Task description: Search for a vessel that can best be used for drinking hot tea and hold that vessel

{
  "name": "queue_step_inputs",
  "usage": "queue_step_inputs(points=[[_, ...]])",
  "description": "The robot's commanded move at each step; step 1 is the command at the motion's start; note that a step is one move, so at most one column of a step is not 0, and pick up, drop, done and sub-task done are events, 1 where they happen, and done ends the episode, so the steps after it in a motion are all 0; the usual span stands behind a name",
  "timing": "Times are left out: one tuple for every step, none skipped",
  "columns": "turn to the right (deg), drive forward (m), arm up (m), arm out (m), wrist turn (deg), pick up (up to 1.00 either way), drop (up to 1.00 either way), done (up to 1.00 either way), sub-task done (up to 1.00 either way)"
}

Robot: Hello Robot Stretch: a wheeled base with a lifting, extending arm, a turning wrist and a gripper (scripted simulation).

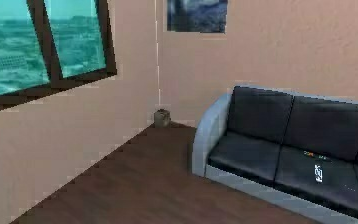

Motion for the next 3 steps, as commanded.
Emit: queue_step_inputs(points=[[45.0, 0.00, 0.00, 0.00, 0.0, 0.00, 0.00, 0.00, 0.00], [45.0, 0.00, 0.00, 0.00, 0.0, 0.00, 0.00, 0.00, 0.00], [27.0, 0.00, 0.00, 0.00, 0.0, 0.00, 0.00, 0.00, 0.00]])
